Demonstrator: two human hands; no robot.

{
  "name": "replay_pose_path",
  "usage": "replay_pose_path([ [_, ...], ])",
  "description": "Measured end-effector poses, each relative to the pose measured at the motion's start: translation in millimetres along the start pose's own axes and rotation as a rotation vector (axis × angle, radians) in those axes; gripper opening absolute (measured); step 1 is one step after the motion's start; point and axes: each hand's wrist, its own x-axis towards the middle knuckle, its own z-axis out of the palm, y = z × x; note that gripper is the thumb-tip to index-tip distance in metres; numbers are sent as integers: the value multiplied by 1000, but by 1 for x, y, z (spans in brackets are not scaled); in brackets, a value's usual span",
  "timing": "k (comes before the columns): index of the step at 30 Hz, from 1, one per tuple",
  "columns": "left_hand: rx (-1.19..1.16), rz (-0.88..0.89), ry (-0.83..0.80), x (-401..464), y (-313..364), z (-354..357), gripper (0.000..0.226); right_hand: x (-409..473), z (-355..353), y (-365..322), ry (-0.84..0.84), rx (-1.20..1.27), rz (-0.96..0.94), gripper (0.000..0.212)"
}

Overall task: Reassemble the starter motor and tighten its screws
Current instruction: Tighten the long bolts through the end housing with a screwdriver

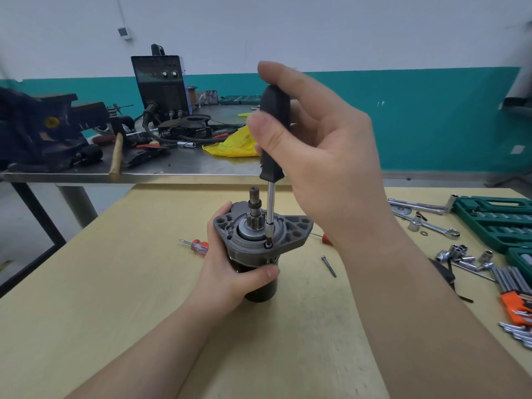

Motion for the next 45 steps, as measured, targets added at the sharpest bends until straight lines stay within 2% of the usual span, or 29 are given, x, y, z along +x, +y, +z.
replay_pose_path([
  [4, -13, -9, -9, 0, -1, 0, 117, 0, -1, 2, 27, 44, 15, 36],
  [9, -11, -9, 4, 0, 0, 0, 117, 2, -1, 1, 46, -57, -24, 32],
  [12, -7, -2, 4, 0, 0, 0, 117, 2, 0, 1, 33, -18, -16, 23],
  [15, -11, 0, 4, -1, 1, 1, 116, 1, -2, 1, 3, 42, 15, 26],
  [20, -15, -3, 0, -2, 5, 2, 116, 1, 1, 0, 31, -79, -55, 31],
  [25, -20, 4, -2, -2, 6, 2, 113, 0, -1, 0, -4, 20, 9, 26],
  [30, -8, 5, 4, -1, 5, 2, 113, 0, 0, -1, 12, -86, -52, 36],
  [34, -7, 1, 3, -1, 4, 2, 114, 1, 0, 0, 0, -7, -9, 23],
  [36, -11, 0, 2, -1, 3, 1, 115, 0, -2, 0, -26, 53, 24, 24],
  [42, -3, -7, 6, -1, 2, 2, 116, 0, 2, -1, 12, -84, -58, 32],
  [45, 0, -1, 11, -1, 1, 0, 118, 2, 2, 0, 16, -46, -17, 25],
])
